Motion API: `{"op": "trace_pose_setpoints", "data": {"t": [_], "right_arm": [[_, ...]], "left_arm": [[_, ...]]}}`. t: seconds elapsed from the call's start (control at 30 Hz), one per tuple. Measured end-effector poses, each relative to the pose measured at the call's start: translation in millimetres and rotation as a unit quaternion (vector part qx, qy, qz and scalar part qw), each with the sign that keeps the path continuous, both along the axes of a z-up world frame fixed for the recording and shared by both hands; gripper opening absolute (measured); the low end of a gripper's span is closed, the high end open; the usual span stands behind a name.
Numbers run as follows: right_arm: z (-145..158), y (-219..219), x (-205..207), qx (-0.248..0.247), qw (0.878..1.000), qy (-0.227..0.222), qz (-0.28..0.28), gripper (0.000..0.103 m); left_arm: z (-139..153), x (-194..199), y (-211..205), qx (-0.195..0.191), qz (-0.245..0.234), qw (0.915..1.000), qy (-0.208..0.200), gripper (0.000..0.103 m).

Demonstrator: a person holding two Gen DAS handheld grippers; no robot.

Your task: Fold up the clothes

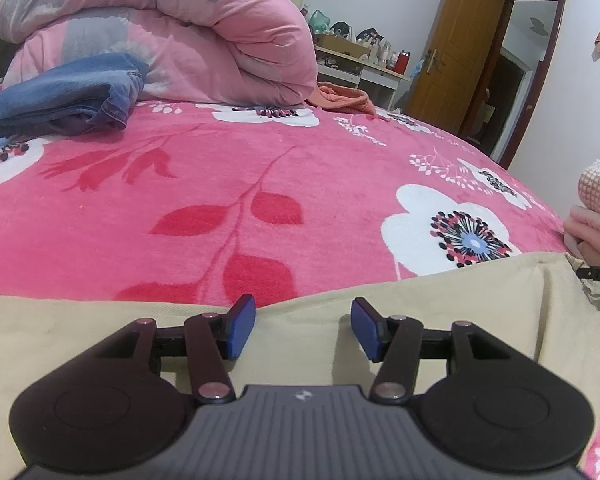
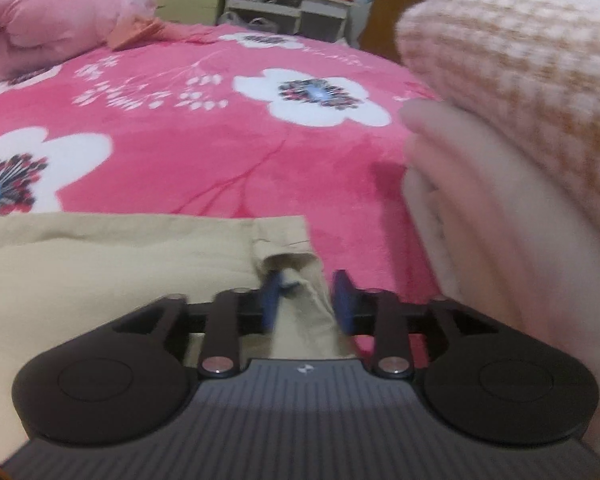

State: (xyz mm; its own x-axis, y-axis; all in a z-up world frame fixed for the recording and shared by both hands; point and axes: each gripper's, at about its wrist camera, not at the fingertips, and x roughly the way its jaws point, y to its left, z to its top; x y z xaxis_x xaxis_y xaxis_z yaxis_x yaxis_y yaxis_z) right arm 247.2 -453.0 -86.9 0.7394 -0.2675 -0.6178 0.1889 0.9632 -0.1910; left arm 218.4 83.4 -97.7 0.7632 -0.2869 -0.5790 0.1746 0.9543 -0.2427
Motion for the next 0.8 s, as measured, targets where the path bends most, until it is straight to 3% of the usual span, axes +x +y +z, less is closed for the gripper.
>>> {"op": "trace_pose_setpoints", "data": {"t": [0.3,0.53,0.67,0.8], "right_arm": [[2.8,-11.9,-0.1,-0.001,0.999,-0.036,-0.035,0.043],[-6.2,-12.6,23.6,-0.050,0.998,-0.025,-0.025,0.043],[-17.3,-10.0,34.4,-0.104,0.994,-0.008,-0.036,0.043],[-11.1,9.5,12.2,-0.169,0.985,-0.042,-0.014,0.043]], "left_arm": [[-0.7,-0.1,-1.2,0.002,-0.001,1.0000,-0.001,0.055],[-0.6,-0.2,-1.2,0.003,-0.001,1.0000,-0.001,0.055],[-0.6,-0.3,-1.0,0.002,-0.001,1.0000,-0.001,0.055],[-0.5,-0.2,-1.0,0.001,-0.001,1.0000,-0.001,0.055]]}}
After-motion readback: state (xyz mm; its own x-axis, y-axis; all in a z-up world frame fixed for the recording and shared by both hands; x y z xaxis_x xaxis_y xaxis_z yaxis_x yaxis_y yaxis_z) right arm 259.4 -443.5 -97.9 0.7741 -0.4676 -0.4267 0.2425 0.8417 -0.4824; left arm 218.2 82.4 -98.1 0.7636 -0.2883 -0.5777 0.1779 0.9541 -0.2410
